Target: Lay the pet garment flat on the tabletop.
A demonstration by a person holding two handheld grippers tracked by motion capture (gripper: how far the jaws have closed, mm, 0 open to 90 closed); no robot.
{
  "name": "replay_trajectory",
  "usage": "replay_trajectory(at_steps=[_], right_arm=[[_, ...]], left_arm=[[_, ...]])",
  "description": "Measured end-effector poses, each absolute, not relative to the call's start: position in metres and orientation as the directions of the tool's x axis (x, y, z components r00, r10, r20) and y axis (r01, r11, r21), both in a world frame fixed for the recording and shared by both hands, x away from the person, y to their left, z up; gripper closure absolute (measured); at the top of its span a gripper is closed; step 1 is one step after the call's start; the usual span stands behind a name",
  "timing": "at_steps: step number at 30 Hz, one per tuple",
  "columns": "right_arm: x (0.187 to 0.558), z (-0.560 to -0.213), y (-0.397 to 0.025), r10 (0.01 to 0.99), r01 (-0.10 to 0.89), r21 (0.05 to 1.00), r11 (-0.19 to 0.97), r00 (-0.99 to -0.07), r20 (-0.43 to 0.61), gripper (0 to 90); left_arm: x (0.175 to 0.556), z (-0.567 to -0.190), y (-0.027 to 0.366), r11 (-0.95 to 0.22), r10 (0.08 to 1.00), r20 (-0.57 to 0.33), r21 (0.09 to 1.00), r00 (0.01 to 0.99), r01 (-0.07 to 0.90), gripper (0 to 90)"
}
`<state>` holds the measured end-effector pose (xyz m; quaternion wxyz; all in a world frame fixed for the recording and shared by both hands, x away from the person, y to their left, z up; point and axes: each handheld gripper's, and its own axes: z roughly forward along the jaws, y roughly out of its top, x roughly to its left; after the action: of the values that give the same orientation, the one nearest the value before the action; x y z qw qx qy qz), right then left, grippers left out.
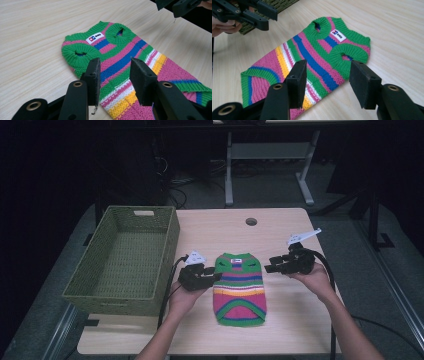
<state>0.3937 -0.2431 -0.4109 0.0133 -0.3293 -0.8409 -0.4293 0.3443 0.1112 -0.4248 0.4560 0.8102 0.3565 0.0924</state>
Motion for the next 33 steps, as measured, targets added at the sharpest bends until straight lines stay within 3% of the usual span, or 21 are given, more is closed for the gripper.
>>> replay_trajectory(at_steps=[18,33], right_arm=[[0.375,-0.418,-0.264,0.529,0.559,0.715,0.421,-0.791,0.307,42.7],[0.360,-0.422,-0.273,0.522,0.560,0.716,0.416,-0.792,0.316,39.3]], left_arm=[[0.333,-0.426,0.111,-0.338,0.645,-0.177,0.806,0.743,0.486,54.6],[0.324,-0.429,0.111,-0.349,0.618,-0.194,0.801,0.762,0.486,44.5]])
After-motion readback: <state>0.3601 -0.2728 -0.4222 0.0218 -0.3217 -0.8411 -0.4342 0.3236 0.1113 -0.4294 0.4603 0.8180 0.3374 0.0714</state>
